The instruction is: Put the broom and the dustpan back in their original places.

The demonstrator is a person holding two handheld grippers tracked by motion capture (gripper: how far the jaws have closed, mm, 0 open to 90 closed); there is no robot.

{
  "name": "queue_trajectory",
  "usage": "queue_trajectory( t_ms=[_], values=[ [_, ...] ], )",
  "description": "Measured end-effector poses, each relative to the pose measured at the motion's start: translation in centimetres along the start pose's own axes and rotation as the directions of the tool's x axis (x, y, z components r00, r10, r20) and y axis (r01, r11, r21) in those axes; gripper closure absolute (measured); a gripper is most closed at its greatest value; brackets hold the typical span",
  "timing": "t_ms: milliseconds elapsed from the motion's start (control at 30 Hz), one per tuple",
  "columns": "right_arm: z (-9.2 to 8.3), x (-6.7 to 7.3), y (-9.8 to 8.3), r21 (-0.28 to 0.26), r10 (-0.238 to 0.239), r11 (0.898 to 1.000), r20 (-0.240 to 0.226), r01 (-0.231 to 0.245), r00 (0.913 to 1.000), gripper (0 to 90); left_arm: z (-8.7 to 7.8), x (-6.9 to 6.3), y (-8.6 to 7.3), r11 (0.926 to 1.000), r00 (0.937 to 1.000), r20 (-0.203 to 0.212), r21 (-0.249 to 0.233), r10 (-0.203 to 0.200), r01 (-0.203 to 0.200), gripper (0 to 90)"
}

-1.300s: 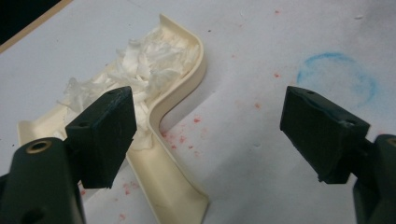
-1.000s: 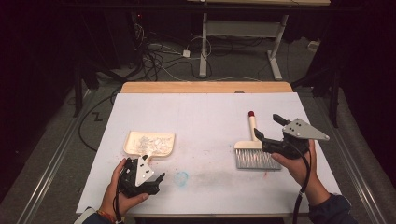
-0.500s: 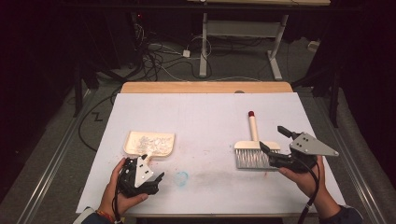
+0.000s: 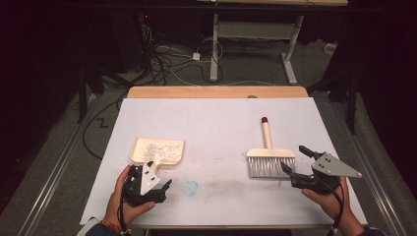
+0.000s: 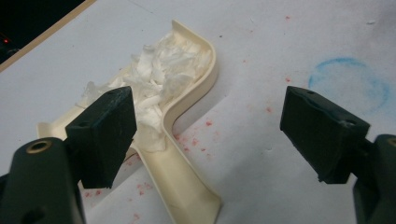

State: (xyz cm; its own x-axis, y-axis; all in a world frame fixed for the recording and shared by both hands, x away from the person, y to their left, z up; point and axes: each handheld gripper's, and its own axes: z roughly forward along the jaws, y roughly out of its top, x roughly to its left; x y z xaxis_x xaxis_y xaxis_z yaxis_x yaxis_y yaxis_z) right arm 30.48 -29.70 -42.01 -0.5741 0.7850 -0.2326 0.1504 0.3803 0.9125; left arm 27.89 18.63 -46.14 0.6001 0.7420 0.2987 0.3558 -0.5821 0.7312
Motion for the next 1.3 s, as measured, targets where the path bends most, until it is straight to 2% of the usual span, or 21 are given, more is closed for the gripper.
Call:
queue_trajectory(
  t_ms=[67,200,300,400,433,533,667,800,967,1067,1300],
  values=[
    [-0.2,0.0,-0.7,0.01,-0.001,1.0,0.005,0.001,1.0,22.6,0.1,0.1,0.0,1.0,1.0,-0.007,-0.007,0.004,-0.004,17.6],
    [-0.7,0.2,-2.1,0.009,0.026,1.0,0.0,-0.026,0.9997,22.6,0.1,0.1,0.0,0.9998,1.0,-0.008,-0.017,0.004,-0.004,17.6],
    [-0.7,0.5,-2.6,0.015,0.023,1.0,0.007,-0.023,0.9997,22.7,0.0,0.0,0.0,0.9998,0.9999,-0.012,-0.018,0.004,-0.004,17.6],
    [-0.6,0.6,-2.6,0.021,0.014,1.0,-0.002,-0.014,0.9999,22.6,0.0,-0.1,0.0,0.9999,0.9999,-0.013,-0.012,0.009,-0.01,17.6],
    [-0.6,0.6,-2.6,0.021,0.014,1.0,-0.002,-0.014,0.9999,22.5,0.0,-0.2,-0.1,1.0,1.0,-0.008,-0.005,-0.001,0.001,17.6],
    [-0.6,0.6,-2.5,0.014,0.01,1.0,-0.01,-0.01,0.9999,22.6,0.2,-0.1,0.0,0.9999,0.9999,-0.009,-0.006,0.01,-0.01,17.6],
    [-0.5,0.4,-2.4,0.006,0.032,0.999,-0.012,-0.031,0.9994,22.6,0.2,0.0,0.0,0.9999,0.9999,-0.01,-0.01,0.007,-0.008,17.5],
    [-0.9,0.9,-2.2,0.001,0.009,1.0,-0.003,-0.009,1.0,22.6,0.1,-0.4,-0.2,0.9998,0.9998,-0.002,0.004,0.018,-0.018,17.6],
    [-1.1,1.1,-1.9,-0.008,0.007,1.0,-0.006,-0.007,1.0,22.6,-0.1,-0.4,-0.2,0.9997,0.9997,-0.003,-0.001,0.024,-0.024,17.6],
    [-1.1,1.1,-1.8,-0.007,-0.017,1.0,0.001,0.017,0.9998,22.7,0.0,-0.3,-0.3,0.9999,0.9999,0.002,0.002,0.015,-0.015,17.6],
    [-1.2,0.7,-1.8,-0.012,-0.002,1.0,0.007,0.002,1.0,22.7,-0.1,-0.4,-0.1,0.9998,0.9998,-0.006,-0.002,0.02,-0.02,17.6]
  ],
)
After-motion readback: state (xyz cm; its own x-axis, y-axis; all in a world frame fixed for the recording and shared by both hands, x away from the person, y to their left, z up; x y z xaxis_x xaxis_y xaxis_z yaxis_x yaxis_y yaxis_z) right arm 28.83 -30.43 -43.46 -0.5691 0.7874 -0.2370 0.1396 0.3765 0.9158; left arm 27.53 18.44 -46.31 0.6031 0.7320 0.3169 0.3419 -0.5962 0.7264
